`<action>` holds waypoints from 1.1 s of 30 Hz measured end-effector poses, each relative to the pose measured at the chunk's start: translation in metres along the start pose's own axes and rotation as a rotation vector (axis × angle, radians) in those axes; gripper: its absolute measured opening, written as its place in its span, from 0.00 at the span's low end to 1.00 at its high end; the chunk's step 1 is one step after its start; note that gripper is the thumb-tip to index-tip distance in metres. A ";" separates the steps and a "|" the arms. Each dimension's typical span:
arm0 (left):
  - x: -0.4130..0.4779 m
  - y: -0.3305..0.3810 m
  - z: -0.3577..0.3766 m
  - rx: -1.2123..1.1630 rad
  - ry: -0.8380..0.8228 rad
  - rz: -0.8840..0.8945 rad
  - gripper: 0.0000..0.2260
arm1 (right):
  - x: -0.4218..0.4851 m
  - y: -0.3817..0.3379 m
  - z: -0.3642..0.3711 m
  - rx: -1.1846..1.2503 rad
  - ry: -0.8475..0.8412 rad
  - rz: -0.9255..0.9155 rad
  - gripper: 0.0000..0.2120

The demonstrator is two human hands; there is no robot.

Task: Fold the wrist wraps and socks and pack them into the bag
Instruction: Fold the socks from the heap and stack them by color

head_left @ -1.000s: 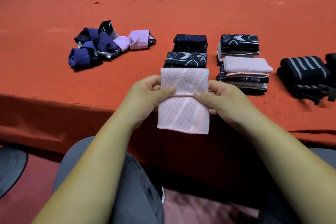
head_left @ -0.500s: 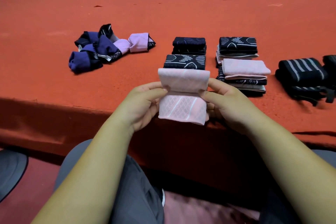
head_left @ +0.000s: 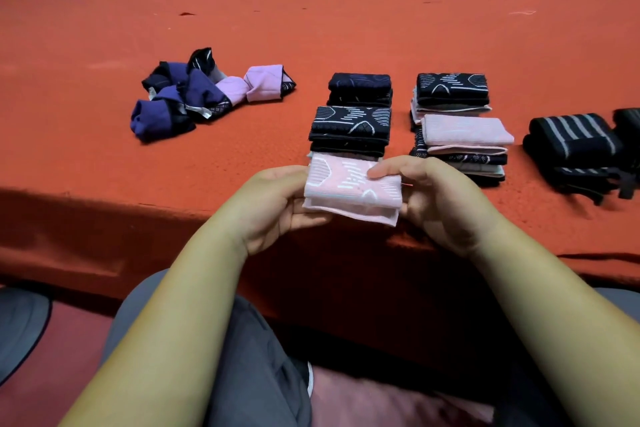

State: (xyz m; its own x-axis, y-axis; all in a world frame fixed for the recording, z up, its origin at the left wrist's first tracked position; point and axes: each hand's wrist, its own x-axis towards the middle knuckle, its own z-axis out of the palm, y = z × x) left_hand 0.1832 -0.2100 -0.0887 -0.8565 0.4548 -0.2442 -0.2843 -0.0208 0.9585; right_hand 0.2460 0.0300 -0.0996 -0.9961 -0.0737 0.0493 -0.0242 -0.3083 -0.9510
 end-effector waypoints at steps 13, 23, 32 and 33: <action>0.000 -0.004 0.009 0.033 0.073 0.249 0.13 | 0.003 0.007 0.004 -0.478 0.133 -0.008 0.19; 0.004 -0.002 0.012 0.186 0.247 0.291 0.12 | 0.001 0.010 0.012 -0.657 0.316 -0.170 0.06; 0.008 -0.006 0.007 0.150 0.220 0.316 0.11 | 0.007 0.017 0.013 -0.582 0.330 -0.097 0.14; 0.008 -0.005 0.006 0.137 0.227 0.325 0.12 | 0.007 0.017 0.016 -0.574 0.328 -0.111 0.13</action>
State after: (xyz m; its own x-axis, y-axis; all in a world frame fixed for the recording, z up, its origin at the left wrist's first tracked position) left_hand 0.1801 -0.2013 -0.0946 -0.9698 0.2357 0.0623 0.0629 -0.0050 0.9980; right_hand 0.2402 0.0091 -0.1105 -0.9572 0.2492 0.1472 -0.0794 0.2632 -0.9615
